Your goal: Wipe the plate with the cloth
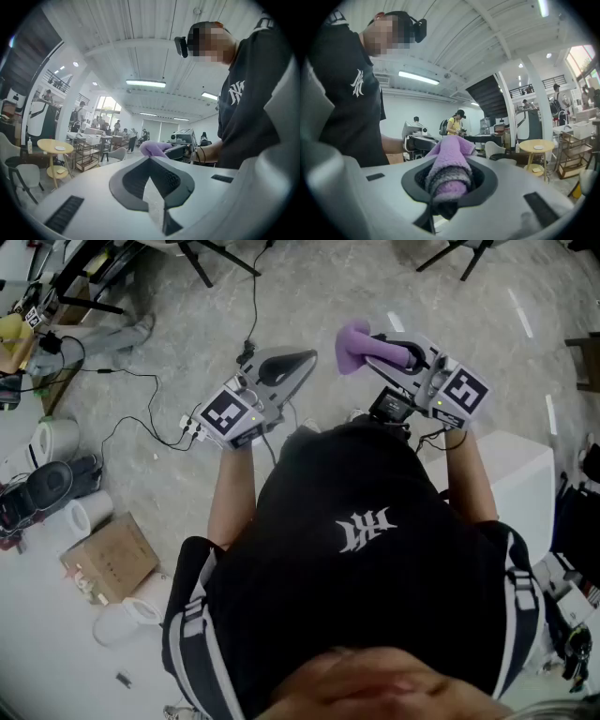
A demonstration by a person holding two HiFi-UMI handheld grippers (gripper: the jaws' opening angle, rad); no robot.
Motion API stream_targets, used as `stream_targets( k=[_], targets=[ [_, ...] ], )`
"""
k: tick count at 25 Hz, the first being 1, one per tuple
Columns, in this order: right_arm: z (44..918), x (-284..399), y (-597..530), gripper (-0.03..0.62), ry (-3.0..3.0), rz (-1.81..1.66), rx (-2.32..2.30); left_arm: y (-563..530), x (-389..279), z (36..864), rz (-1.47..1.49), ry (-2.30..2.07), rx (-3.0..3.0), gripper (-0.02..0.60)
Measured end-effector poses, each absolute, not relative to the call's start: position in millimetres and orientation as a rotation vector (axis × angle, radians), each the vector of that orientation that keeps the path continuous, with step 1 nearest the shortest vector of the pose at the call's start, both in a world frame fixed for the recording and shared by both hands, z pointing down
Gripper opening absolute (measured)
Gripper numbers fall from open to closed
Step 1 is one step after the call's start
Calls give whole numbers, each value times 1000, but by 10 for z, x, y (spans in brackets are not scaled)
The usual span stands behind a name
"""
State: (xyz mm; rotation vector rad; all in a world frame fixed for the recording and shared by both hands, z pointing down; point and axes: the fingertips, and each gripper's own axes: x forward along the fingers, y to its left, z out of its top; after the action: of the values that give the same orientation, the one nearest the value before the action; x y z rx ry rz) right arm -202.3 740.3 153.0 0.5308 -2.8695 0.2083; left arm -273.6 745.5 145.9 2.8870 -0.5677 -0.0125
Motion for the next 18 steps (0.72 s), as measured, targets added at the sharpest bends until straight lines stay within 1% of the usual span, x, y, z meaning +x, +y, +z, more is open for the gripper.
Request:
stream_targets(
  k=[9, 18],
  targets=[
    [1560, -1967, 7410, 97, -2878, 222, 562, 7468, -2744, 1541, -13, -576, 2846, 15],
    [1592, -1220, 7107, 97, -2869, 317, 732, 7236, -2204, 1573, 37, -563, 2836, 15]
  ],
)
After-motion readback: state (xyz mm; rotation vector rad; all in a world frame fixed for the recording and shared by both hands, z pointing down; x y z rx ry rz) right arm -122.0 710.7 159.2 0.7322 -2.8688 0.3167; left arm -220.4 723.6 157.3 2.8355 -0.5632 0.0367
